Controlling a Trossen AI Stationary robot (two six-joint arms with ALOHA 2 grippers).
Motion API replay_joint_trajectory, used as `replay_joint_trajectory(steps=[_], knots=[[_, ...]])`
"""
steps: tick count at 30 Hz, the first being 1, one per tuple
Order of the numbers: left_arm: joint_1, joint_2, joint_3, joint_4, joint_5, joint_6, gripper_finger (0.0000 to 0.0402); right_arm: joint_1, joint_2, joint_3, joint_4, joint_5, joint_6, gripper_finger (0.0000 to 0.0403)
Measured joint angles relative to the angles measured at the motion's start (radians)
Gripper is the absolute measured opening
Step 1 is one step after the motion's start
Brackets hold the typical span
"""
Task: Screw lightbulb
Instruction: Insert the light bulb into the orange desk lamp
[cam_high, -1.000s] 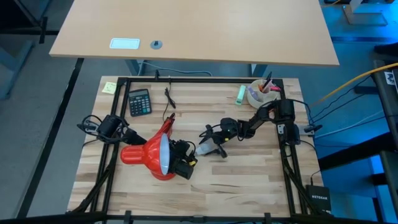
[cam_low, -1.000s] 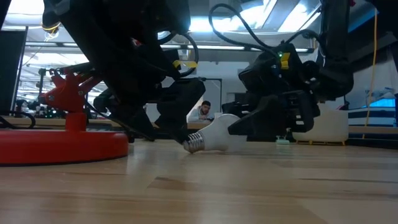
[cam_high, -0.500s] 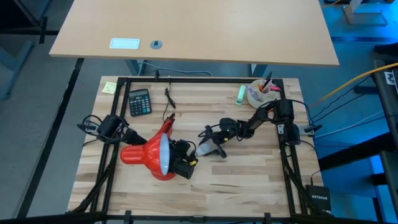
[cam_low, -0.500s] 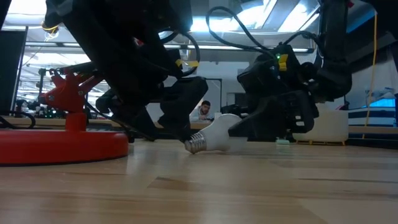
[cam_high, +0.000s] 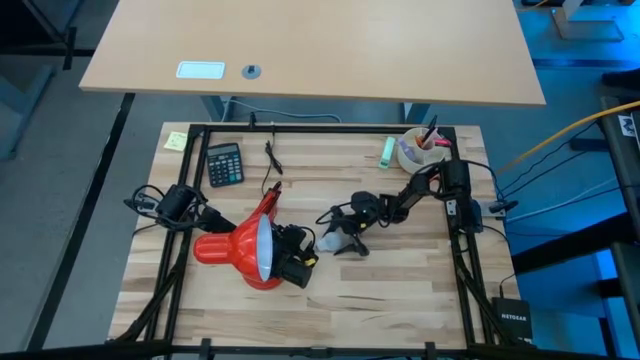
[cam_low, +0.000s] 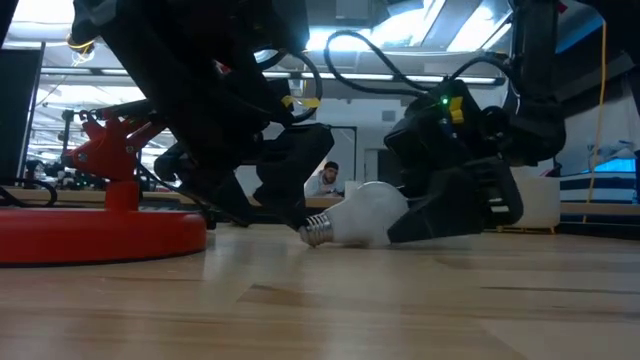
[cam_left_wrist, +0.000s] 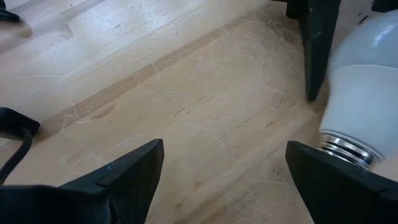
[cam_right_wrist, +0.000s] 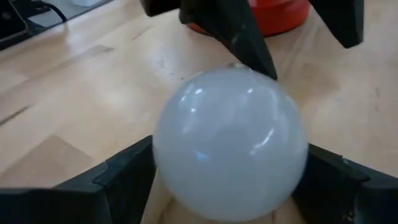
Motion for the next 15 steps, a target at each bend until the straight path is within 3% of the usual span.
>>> replay_joint_trajectory(steps=[15], knots=[[0.000,0.000,0.000,0.000,0.000,0.001,0.0328,0.000,-0.001,0.002,0.072,0.023,0.045,0.0325]])
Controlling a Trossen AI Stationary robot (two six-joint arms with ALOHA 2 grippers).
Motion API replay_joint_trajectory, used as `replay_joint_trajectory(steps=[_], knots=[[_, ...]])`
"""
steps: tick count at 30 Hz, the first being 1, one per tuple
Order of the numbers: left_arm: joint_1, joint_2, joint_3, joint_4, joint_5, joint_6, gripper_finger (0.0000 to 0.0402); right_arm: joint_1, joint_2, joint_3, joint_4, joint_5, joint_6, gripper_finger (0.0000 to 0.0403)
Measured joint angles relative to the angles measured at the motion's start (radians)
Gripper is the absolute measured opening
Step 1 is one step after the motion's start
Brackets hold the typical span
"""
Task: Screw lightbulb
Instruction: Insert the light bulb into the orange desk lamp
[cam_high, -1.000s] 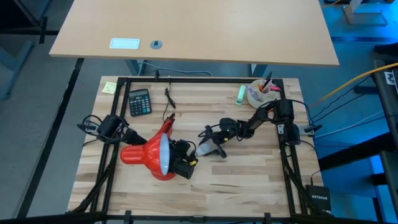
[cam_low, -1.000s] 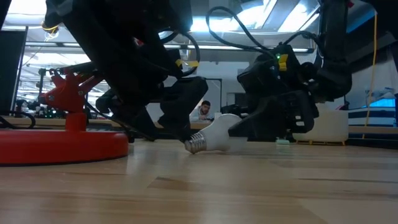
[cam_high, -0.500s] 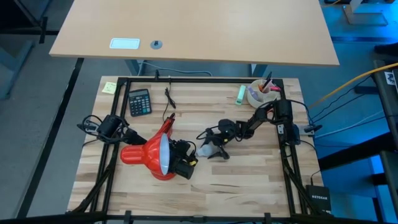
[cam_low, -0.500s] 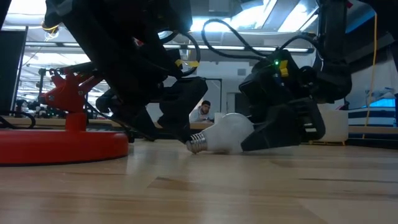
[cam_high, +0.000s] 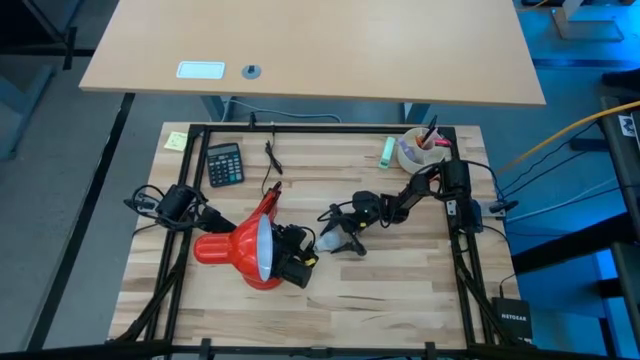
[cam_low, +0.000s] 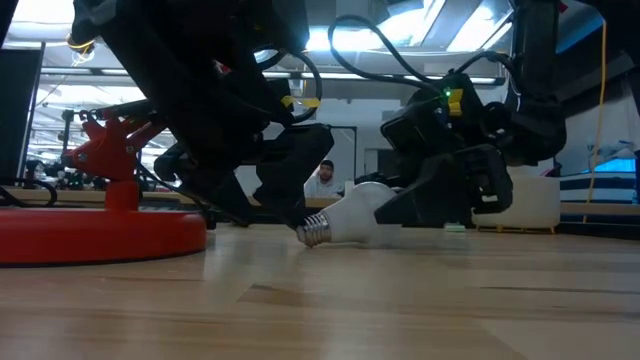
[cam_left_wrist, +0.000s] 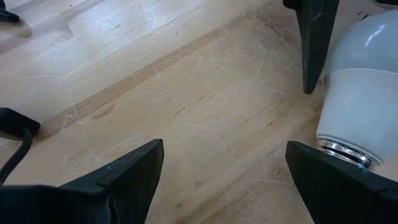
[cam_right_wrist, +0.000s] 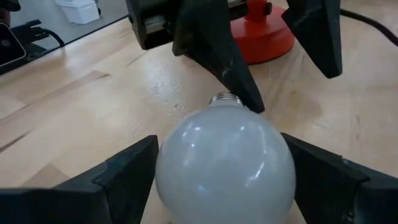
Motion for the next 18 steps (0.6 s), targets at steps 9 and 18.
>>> replay_joint_trajectory(steps=[9,18], knots=[[0.000,0.000,0.000,-0.001,0.000,-0.008,0.0328,0.000,-0.002,0.000,0.001,0.013,0.000,0.0260],[-0.051,-0.038,0.011,-0.007,0.008,0.105,0.0328,0.000,-0.094,-0.001,-0.154,0.033,0.020,0.0255]])
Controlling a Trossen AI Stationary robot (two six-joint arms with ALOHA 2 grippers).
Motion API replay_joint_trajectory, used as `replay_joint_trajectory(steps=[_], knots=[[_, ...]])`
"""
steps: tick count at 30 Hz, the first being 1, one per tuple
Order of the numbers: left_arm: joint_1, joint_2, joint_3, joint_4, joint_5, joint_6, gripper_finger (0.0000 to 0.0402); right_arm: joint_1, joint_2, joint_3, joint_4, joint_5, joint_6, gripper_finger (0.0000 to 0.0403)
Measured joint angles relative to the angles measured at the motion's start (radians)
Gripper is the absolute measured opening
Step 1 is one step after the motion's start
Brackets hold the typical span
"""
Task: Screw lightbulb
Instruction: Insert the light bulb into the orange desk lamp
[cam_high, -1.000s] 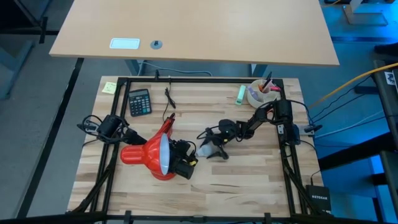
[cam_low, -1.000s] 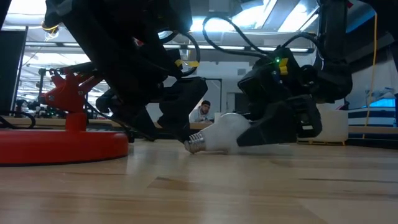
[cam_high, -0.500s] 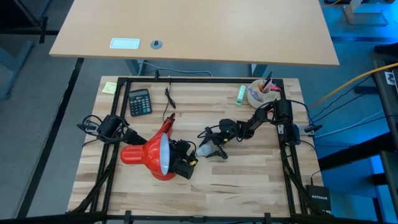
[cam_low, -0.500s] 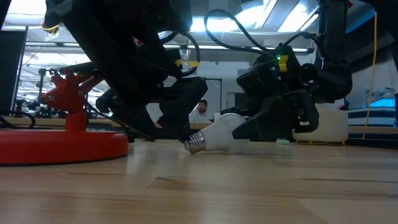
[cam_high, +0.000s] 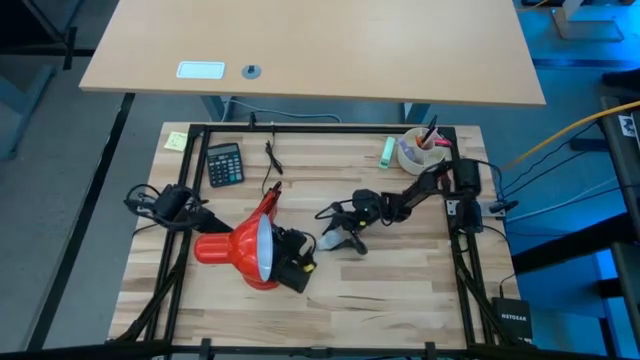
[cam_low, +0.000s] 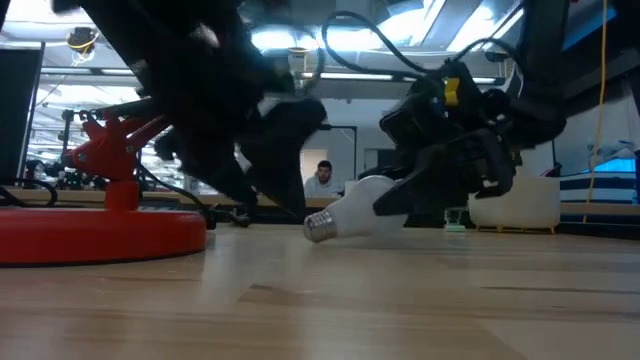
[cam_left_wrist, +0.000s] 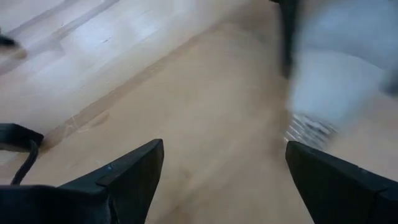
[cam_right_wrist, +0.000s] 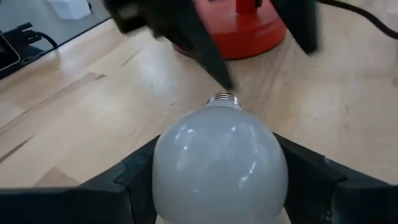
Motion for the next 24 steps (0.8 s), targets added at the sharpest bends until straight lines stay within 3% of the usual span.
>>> replay_joint_trajectory(steps=[7,12,17,24], knots=[[-0.086,-0.049,0.018,0.009,0.088,0.160,0.0328,0.001,-0.185,0.000,-0.287,0.014,-0.027,0.0250],[-0.127,-0.059,0.018,0.008,0.173,0.153,0.0328,0.001,-0.293,0.000,-0.383,0.068,-0.032,0.0252],[-0.148,-0.060,0.030,-0.061,0.333,0.104,0.0328,0.001,-0.387,0.000,-0.430,0.099,-0.015,0.0251],[-0.236,-0.108,0.095,-0.184,0.330,0.068,0.0328,0.001,-0.518,0.000,-0.517,0.126,0.031,0.0251]])
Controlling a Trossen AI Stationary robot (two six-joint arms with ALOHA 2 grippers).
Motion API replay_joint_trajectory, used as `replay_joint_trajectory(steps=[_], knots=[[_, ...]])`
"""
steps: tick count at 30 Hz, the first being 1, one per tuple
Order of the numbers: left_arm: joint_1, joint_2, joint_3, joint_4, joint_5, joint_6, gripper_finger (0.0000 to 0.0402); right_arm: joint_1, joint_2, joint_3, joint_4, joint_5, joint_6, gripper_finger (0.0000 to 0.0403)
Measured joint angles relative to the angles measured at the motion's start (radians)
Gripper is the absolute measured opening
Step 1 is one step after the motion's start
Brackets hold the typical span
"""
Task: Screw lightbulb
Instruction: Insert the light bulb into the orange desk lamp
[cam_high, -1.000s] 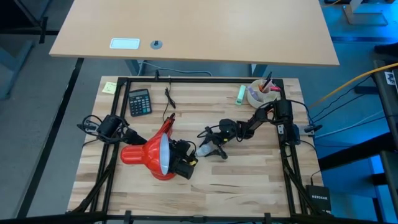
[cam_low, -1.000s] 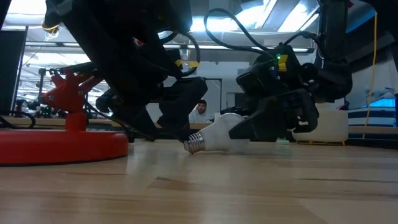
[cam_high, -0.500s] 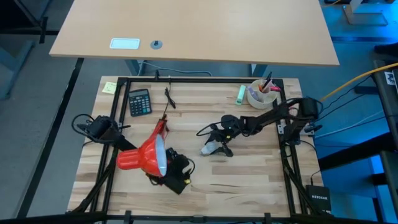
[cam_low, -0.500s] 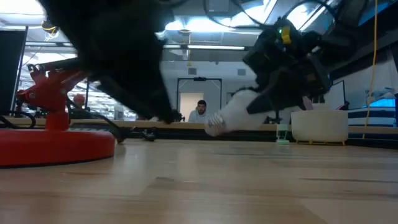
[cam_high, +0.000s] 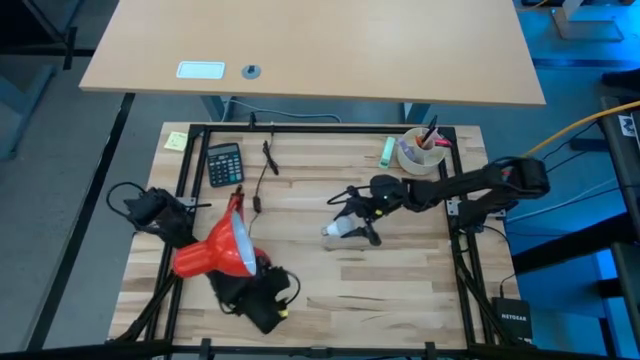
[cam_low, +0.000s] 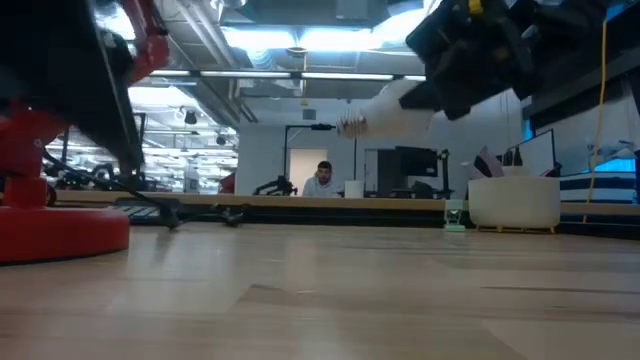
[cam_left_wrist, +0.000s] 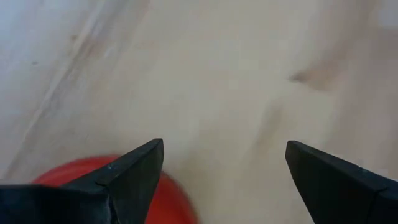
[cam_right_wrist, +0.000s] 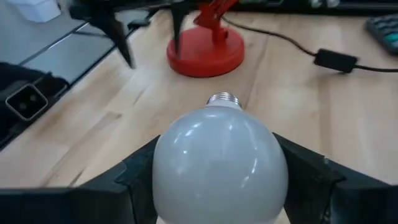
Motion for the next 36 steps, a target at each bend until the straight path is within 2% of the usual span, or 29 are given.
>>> replay_joint_trajectory(steps=[7,14,20,30,33,36], knots=[[-0.052,-0.051,0.001,0.006,-0.022,-0.051,0.0328,0.000,-0.087,0.000,-0.008,0.033,0.056,0.0251],[-0.135,-0.053,0.003,-0.055,0.098,-0.247,0.0328,0.000,-0.135,0.000,-0.031,0.028,0.090,0.0251],[-0.203,-0.119,0.006,-0.071,0.111,-0.385,0.0328,0.007,-0.138,0.000,-0.032,0.026,0.115,0.0251],[-0.398,-0.187,0.006,-0.465,0.050,-0.931,0.0328,0.056,-0.137,0.013,-0.041,0.044,0.117,0.0251],[-0.431,-0.187,0.000,-0.600,-0.043,-1.169,0.0328,0.075,-0.137,0.020,-0.039,0.067,0.117,0.0251],[-0.390,-0.187,-0.005,-0.626,-0.086,-1.199,0.0328,0.086,-0.137,0.026,-0.039,0.087,0.112,0.0251]])
